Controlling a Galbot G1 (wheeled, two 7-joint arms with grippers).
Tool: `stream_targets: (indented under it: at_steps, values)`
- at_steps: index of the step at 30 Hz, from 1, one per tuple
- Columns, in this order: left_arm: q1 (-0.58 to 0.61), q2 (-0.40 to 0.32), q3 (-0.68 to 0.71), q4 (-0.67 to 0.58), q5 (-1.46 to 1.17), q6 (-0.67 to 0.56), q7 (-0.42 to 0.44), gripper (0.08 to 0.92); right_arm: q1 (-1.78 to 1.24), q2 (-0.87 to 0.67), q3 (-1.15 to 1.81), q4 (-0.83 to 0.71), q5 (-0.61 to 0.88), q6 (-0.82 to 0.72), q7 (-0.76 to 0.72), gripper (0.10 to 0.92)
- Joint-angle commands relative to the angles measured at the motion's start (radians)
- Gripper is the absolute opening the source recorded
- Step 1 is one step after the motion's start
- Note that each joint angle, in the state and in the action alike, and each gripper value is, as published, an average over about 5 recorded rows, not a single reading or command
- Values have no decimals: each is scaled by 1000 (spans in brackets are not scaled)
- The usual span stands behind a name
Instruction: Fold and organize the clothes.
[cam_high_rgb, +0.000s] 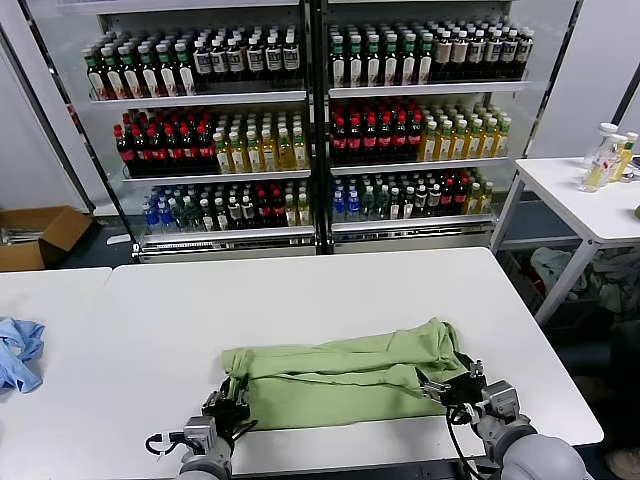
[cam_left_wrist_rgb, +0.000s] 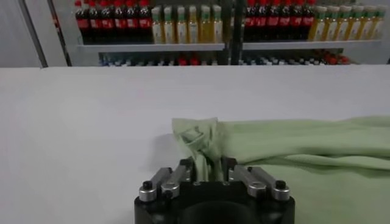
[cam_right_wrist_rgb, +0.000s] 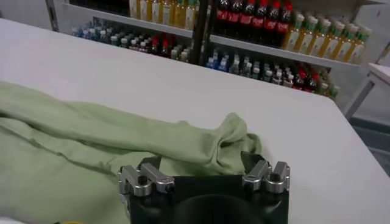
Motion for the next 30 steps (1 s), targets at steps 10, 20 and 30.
stream_targets:
  at_steps: [10, 20, 30]
  values:
    - [-2, 158, -274, -42, -317, -2, -2, 92, 25, -10, -6, -5, 12, 7, 2, 823]
    - [21, 382, -621, 3, -524, 2, 34, 92, 80, -17, -35, -24, 27, 11, 2, 823]
    - [55, 272, -517, -304, -942, 11, 96, 92, 125, -39, -58, -38, 36, 18, 2, 823]
